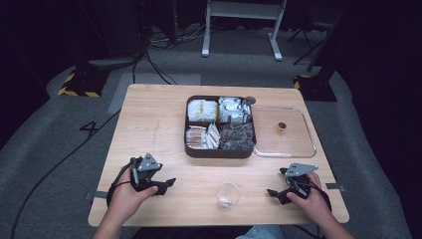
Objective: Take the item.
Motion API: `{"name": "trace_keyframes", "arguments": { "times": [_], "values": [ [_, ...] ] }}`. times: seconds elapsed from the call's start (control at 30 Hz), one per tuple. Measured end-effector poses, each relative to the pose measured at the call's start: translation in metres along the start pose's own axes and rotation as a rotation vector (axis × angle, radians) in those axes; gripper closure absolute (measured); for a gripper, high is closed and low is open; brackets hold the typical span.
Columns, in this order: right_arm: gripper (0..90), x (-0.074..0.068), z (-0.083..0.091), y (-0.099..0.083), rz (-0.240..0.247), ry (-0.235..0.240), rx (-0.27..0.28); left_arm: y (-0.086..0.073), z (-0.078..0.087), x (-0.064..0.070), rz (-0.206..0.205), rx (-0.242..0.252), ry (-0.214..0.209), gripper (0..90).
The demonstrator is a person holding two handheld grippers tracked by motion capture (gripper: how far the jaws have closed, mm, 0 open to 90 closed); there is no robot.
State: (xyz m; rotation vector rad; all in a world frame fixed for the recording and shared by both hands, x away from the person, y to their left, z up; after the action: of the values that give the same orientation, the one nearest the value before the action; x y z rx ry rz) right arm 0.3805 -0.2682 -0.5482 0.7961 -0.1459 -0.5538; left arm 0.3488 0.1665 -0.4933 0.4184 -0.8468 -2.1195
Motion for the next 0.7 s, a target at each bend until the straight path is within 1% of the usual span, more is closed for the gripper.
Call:
{"name": "trace_keyframes", "arguments": {
  "times": [0.07, 0.2, 0.3, 0.4, 0.47, 0.63, 0.7],
  "values": [
    [0.1, 0.0, 0.0, 0.0, 0.0, 0.0, 0.0, -0.005, -0.003, -0.004, 0.003, -0.026, 0.011, 28.8],
    [0.2, 0.0, 0.0, 0.0, 0.001, 0.002, 0.0, -0.013, -0.008, -0.01, 0.006, -0.06, 0.035, 28.1],
    [0.2, 0.0, 0.0, 0.0, 0.002, 0.003, 0.0, -0.017, -0.012, -0.013, 0.014, -0.074, 0.042, 28.1],
    [0.2, 0.0, 0.0, 0.0, 0.004, 0.004, -0.001, -0.022, -0.016, -0.013, 0.028, -0.084, 0.042, 27.7],
    [0.2, 0.0, 0.0, 0.0, 0.005, 0.005, -0.001, -0.027, -0.019, -0.012, 0.03, -0.098, 0.044, 27.5],
    [0.2, 0.0, 0.0, 0.0, 0.006, 0.008, -0.001, -0.038, -0.028, -0.012, 0.01, -0.134, 0.059, 22.9],
    [0.2, 0.0, 0.0, 0.0, 0.008, 0.009, -0.002, -0.04, -0.029, -0.013, -0.02, -0.119, 0.073, 18.2]
  ]
}}
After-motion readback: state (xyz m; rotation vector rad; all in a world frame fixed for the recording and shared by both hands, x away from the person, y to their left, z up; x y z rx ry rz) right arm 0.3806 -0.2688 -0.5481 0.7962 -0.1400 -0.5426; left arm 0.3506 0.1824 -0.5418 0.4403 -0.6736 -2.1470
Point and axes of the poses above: each handheld gripper's, and its own axes: z roughly backward along the jaws, y roughly out of its top, x roughly to its right, the point moved 6 cm from there along -z, roughly forward along the jaws, and after that the axes turned 7 degrees about y, right-handed, at the moved point
